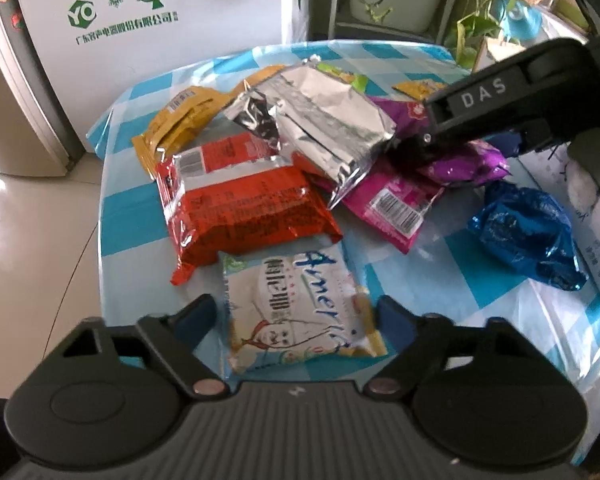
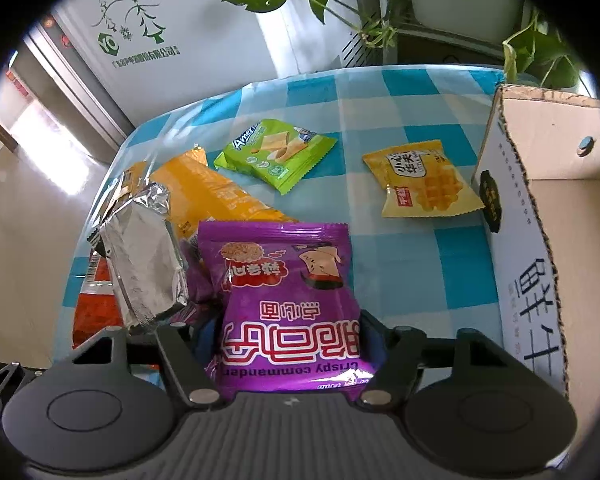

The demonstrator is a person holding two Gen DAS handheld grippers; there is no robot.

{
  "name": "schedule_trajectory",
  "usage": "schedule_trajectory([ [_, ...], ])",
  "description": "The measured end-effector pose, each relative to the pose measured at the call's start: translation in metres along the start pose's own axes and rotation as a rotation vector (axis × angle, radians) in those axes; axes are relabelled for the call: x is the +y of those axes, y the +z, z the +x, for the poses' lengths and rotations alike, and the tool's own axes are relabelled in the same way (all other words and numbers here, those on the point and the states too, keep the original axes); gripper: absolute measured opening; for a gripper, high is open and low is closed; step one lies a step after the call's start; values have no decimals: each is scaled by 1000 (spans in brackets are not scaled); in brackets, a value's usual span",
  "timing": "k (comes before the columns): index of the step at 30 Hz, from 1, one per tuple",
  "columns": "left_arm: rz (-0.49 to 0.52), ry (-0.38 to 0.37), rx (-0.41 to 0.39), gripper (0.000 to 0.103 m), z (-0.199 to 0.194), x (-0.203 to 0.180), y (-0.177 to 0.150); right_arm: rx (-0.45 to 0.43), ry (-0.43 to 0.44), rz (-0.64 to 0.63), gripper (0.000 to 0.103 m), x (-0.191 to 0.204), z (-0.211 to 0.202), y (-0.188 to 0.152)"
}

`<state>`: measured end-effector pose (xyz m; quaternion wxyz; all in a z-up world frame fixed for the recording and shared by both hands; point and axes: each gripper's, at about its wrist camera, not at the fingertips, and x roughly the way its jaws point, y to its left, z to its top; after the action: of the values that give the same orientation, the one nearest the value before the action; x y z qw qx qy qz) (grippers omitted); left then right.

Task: Organize snacks
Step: 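Grasp the purple Crispy Commander bag with the right tool and lift it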

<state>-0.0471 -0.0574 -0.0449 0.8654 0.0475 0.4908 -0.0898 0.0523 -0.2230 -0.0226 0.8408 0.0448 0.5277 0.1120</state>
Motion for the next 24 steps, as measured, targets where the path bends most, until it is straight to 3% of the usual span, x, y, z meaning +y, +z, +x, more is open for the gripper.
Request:
schedule_trajectory([
  [6, -6, -3, -14, 68, -5, 0, -2, -20, -21, 18, 75, -1, -14, -6],
  [24, -48, 5, -68, 67, -22, 1, -14, -81, -20, 59, 75, -4, -53, -32],
])
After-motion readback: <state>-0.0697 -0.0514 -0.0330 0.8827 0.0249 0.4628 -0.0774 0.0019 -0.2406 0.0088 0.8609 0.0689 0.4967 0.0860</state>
